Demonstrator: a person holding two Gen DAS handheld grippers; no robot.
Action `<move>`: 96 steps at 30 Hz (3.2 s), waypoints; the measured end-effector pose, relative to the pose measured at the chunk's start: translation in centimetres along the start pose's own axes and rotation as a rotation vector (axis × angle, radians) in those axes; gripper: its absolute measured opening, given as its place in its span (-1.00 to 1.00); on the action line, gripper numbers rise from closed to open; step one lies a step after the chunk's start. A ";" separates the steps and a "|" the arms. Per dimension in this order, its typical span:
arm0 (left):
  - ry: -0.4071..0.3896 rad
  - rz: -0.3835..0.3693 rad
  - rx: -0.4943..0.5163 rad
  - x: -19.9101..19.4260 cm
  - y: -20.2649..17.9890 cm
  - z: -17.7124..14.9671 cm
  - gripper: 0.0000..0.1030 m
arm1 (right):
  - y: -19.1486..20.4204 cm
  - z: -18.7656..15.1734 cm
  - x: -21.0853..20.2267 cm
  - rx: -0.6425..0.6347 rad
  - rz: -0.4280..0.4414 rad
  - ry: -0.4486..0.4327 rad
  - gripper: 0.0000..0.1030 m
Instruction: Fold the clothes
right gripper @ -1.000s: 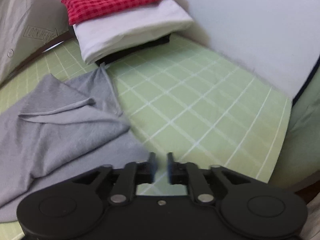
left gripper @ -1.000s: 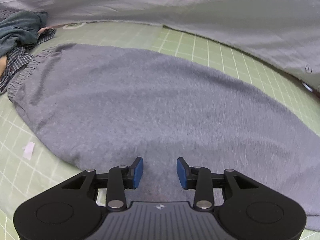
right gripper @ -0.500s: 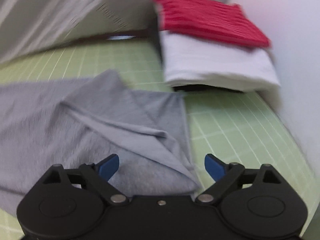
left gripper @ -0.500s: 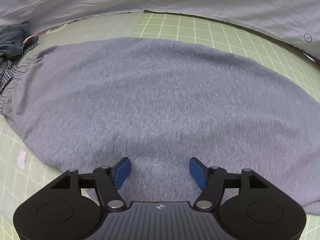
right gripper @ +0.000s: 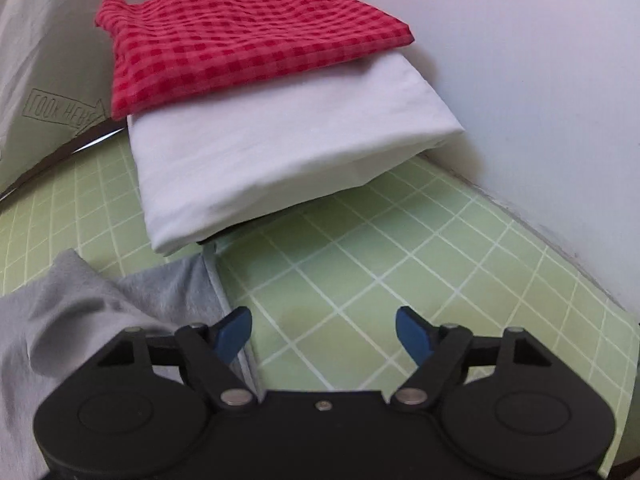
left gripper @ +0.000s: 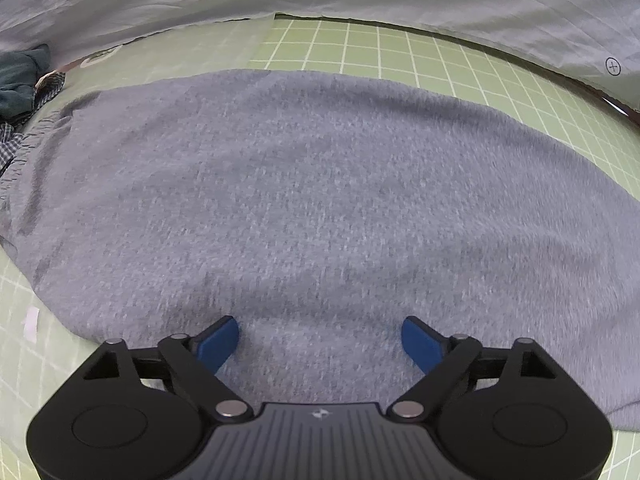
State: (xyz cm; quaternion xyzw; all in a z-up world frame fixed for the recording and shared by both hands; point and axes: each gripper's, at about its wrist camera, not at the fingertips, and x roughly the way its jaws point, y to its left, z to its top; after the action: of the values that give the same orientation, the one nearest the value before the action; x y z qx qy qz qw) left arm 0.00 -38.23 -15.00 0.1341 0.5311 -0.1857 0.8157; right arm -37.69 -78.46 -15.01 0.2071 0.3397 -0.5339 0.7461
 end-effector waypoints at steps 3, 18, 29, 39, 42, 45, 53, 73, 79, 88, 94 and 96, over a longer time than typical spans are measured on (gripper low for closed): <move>0.003 0.003 -0.004 0.2 -0.2 0.0 0.88 | -0.1 -0.6 -1.0 0.021 0.021 0.015 0.55; 0.003 0.005 -0.016 0.5 0.1 -0.1 1.00 | -1.4 -6.9 -5.9 0.512 0.166 0.102 -0.32; -0.022 0.005 -0.016 0.2 0.0 -0.4 1.00 | -1.2 -6.9 -4.9 0.601 0.214 0.148 -0.31; -0.023 0.003 -0.014 0.2 0.1 -0.3 1.00 | -0.2 -5.0 -4.5 0.496 0.172 0.086 -0.98; -0.023 0.003 -0.014 0.2 0.1 -0.3 1.00 | -0.6 -4.1 -7.7 0.432 0.146 -0.007 -0.99; -0.023 0.001 -0.011 0.2 0.2 -0.4 1.00 | -1.4 -3.5 -11.9 0.390 0.134 -0.076 -0.99; -0.027 -0.001 -0.008 0.2 0.5 -0.5 1.00 | -2.0 -7.4 -9.5 0.266 -0.012 0.118 -0.75; -0.041 0.004 -0.015 0.1 0.3 -0.7 1.00 | 9.7 -4.8 -4.8 -0.171 0.205 0.028 -0.79; -0.040 0.006 -0.017 0.0 0.3 -0.8 1.00 | 5.6 -0.2 -1.7 -0.068 0.055 -0.047 -0.97; -0.042 0.009 -0.023 0.0 0.3 -0.9 1.00 | 3.3 0.4 -2.2 0.008 -0.019 -0.060 -0.25; -0.027 0.011 -0.027 0.0 0.3 -0.7 1.00 | 6.9 -1.8 -2.0 -0.121 0.143 -0.047 -0.18; -0.023 0.011 -0.027 0.0 0.3 -0.6 1.00 | 7.8 -1.6 -1.0 -0.151 0.135 -0.057 0.11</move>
State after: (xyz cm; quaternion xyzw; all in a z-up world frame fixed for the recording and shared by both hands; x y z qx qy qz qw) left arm -0.37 -37.68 -15.24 0.1239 0.5233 -0.1759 0.8246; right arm -31.04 -74.04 -15.78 0.1572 0.3430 -0.4609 0.8033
